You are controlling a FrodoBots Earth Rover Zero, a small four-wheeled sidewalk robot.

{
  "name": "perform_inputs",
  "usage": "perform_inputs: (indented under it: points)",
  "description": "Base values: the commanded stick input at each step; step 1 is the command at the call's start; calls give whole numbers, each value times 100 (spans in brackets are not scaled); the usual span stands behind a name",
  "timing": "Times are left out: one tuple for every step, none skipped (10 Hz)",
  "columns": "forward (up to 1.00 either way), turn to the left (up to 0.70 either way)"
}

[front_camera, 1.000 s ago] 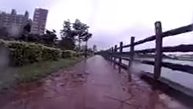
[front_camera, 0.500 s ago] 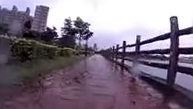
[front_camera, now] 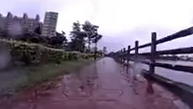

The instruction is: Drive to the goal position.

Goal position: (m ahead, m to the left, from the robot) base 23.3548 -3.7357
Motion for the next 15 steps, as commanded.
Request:
perform_inputs:
  points:
    - [100,0]
    - [100,0]
    - [100,0]
    - [100,0]
    - [100,12]
    - [100,32]
    - [100,37]
    - [100,25]
    - [100,3]
    - [100,0]
    - [100,0]
    - [100,0]
    - [100,0]
    - [100,0]
    - [100,0]
